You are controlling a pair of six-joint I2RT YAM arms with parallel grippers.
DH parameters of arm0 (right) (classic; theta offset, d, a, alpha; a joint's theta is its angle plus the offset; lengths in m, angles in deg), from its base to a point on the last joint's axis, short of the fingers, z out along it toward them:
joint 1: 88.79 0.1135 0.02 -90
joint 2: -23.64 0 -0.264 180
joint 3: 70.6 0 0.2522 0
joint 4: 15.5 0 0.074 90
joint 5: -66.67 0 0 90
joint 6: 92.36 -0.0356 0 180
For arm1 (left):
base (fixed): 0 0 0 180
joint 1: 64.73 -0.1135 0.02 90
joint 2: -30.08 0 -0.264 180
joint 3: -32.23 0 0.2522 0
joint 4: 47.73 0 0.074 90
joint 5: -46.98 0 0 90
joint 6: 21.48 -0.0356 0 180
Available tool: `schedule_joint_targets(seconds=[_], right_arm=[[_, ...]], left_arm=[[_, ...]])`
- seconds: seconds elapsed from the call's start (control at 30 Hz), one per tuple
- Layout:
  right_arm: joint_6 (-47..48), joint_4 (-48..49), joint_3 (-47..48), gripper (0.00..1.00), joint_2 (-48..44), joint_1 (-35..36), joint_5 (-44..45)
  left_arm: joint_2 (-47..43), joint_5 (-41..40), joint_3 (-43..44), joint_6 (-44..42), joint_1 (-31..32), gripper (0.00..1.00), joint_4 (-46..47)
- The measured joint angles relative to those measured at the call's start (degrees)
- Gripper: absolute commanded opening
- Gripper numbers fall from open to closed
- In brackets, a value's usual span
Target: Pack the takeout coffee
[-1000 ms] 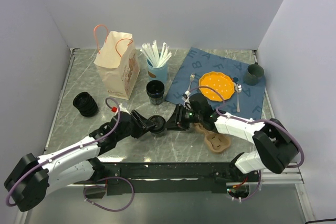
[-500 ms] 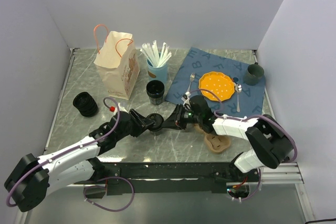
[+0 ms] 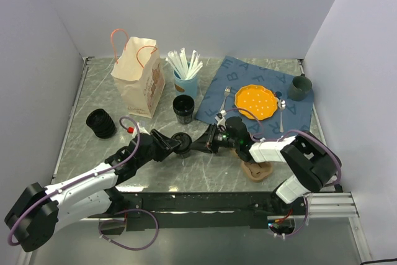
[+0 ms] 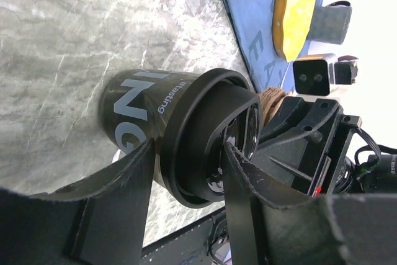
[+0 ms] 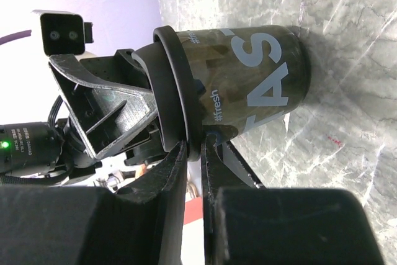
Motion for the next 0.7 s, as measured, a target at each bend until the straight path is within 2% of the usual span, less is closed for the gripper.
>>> schedule_joint_targets(seconds=[0.07, 0.13, 0.33, 0.53, 0.7], right_arm=[[0.3, -0.3, -0.1, 0.16, -0.3, 0.0, 0.3], [1.1, -1.5, -0.1, 0.24, -1.0, 0.0, 0.9], [7.0, -9.8, 2.3, 0.39, -3.9, 0.9, 3.9], [13.0, -21.0, 6.3, 0.39, -6.6, 1.5, 6.4], [13.7, -23.8, 7.6, 0.39, -6.7, 1.7, 6.4]], left_arm=[[0.0, 0.0, 0.0, 0.1, 0.0, 0.49, 0.0], [0.0, 0.0, 0.0, 0.2, 0.0, 0.49, 0.1], [0.0, 0.2, -0.5, 0.7, 0.0, 0.49, 1.0], [0.0, 0.8, -0.5, 0.9, 0.1, 0.49, 1.0], [0.0, 0.9, -0.5, 0.9, 0.1, 0.49, 1.0]])
